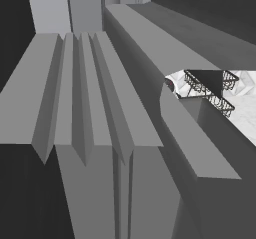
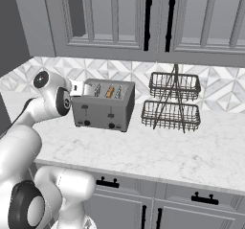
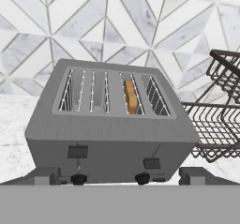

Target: Start the toaster. Once the lever pops up, take the bread to the plate on the dining counter.

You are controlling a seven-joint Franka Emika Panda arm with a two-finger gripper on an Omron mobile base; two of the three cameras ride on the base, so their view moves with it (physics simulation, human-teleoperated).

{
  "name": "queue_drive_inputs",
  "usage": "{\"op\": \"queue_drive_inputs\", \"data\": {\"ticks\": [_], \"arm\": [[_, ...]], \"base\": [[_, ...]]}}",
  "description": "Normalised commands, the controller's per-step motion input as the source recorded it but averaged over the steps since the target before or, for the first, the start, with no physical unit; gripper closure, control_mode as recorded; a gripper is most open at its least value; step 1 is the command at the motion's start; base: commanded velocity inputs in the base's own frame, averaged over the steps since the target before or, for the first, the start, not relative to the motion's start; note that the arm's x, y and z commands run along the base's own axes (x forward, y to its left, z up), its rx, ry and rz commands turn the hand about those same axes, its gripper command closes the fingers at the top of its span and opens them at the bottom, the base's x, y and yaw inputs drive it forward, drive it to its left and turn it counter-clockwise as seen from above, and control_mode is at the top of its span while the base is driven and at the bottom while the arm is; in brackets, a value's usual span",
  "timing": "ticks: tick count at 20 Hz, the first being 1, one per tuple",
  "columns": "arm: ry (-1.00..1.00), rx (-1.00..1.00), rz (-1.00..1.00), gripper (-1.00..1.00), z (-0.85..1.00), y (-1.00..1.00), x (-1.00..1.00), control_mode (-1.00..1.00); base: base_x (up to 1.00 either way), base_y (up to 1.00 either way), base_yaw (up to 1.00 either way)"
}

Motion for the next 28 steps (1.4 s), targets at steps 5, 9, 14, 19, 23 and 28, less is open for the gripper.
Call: {"op": "queue_drive_inputs", "data": {"ticks": [5,9,14,19,23,28], "arm": [[0.0,0.0,0.0,-1.0,0.0,0.0,0.0,-1.0],[0.0,0.0,0.0,-1.0,0.0,0.0,0.0,-1.0],[0.0,0.0,0.0,-1.0,0.0,0.0,0.0,-1.0],[0.0,0.0,0.0,-1.0,0.0,0.0,0.0,-1.0],[0.0,0.0,0.0,-1.0,0.0,0.0,0.0,-1.0],[0.0,0.0,0.0,-1.0,0.0,0.0,0.0,-1.0]], "base": [[0.0,0.0,0.0],[0.0,0.0,0.0],[0.0,0.0,0.0],[0.0,0.0,0.0],[0.0,0.0,0.0],[0.0,0.0,0.0]]}}
